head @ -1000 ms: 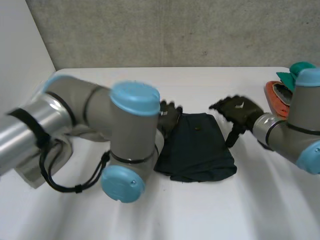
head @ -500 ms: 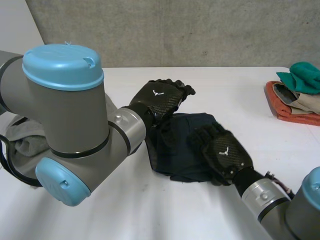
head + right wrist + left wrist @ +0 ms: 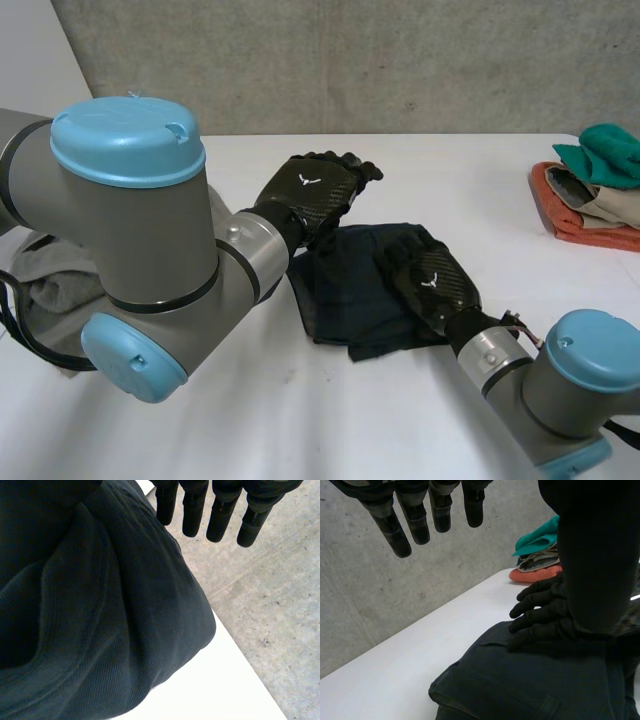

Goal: Fold the laundry.

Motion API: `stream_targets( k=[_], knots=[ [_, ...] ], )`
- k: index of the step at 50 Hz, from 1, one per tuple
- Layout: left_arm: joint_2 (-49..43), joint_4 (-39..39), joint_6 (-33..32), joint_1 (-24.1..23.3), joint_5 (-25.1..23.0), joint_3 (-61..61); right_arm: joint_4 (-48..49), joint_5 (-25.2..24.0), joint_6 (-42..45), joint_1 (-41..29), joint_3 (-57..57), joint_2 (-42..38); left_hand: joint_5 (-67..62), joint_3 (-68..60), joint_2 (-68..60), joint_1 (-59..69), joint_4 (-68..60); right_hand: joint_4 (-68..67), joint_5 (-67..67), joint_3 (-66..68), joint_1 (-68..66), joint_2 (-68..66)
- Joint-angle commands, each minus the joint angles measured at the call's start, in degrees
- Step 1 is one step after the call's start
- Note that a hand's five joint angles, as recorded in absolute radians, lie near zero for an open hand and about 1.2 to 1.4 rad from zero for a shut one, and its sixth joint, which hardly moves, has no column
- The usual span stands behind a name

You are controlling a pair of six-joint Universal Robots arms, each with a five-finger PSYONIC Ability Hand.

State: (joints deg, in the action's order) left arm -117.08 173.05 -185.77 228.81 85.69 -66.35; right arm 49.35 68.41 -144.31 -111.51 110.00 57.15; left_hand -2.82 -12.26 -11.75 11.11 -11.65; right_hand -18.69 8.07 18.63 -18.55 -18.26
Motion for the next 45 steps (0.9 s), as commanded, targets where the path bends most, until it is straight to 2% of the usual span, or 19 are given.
stream_targets(
  k=[1,2,3,5,18,25,29,34,38,45],
  knots=[
    [0.0,0.19,1.37,0.5,-0.18,-0.97,-0.22,-0.03,-1.15,-0.2,-3.47,-1.42,1.09,0.53,0.02,0.61,-0.08,-19.44,20.06,19.5,-19.57,-19.87],
    [0.09,0.27,1.37,0.58,-0.18,-1.06,-0.3,0.06,-1.33,-0.29,-4.0,-1.6,1.09,0.53,0.02,0.61,-0.08,-25.82,26.44,25.88,-25.95,-26.25],
    [0.09,0.36,1.46,0.67,-0.18,-1.06,-0.39,0.06,-1.76,-0.64,-5.22,-1.95,0.92,0.36,-0.14,0.78,-0.25,-42.2,42.82,42.26,-42.33,-42.63],
    [0.09,0.8,1.46,0.76,-0.09,-1.24,-0.65,0.24,-3.34,-0.82,-7.59,-2.65,0.92,0.36,-0.15,0.78,-0.25,-61.23,61.85,61.29,-61.36,-61.66],
    [0.8,1.24,1.55,0.32,-0.35,0.61,-7.6,-0.38,-21.27,1.46,-27.1,-0.11,0.58,0.03,-0.48,1.12,-0.59,-61.31,61.93,61.37,-61.45,-61.74],
    [2.11,1.59,1.28,-0.38,-0.53,2.71,-6.81,-0.64,-29.53,11.74,-38.44,1.74,0.58,0.03,-0.48,1.12,-0.59,-61.31,61.93,61.37,-61.45,-61.74],
    [2.47,2.21,1.11,-1.17,-0.53,3.77,-5.85,-2.57,-35.68,17.01,-47.31,0.34,0.42,-0.14,-0.65,1.28,-0.75,-61.31,61.93,61.37,-61.45,-61.74],
    [3.08,2.47,1.11,-1.79,-0.53,3.95,-3.39,-4.51,-44.11,27.2,-58.55,-6.06,0.25,-0.31,-0.82,1.45,-0.92,-61.31,61.93,61.37,-61.45,-61.74],
    [3.34,2.47,1.11,-2.49,-0.7,3.51,-1.89,-5.21,-48.16,31.6,-66.37,-13.61,0.25,-0.31,-0.82,1.45,-0.92,-61.31,61.93,61.37,-61.45,-61.74],
    [3.17,2.47,1.11,-3.72,-0.79,2.89,-1.71,-10.56,-50.63,38.98,-74.83,-27.24,0.25,-0.31,-0.82,1.45,-0.92,-61.31,61.93,61.37,-61.45,-61.74]
  ],
)
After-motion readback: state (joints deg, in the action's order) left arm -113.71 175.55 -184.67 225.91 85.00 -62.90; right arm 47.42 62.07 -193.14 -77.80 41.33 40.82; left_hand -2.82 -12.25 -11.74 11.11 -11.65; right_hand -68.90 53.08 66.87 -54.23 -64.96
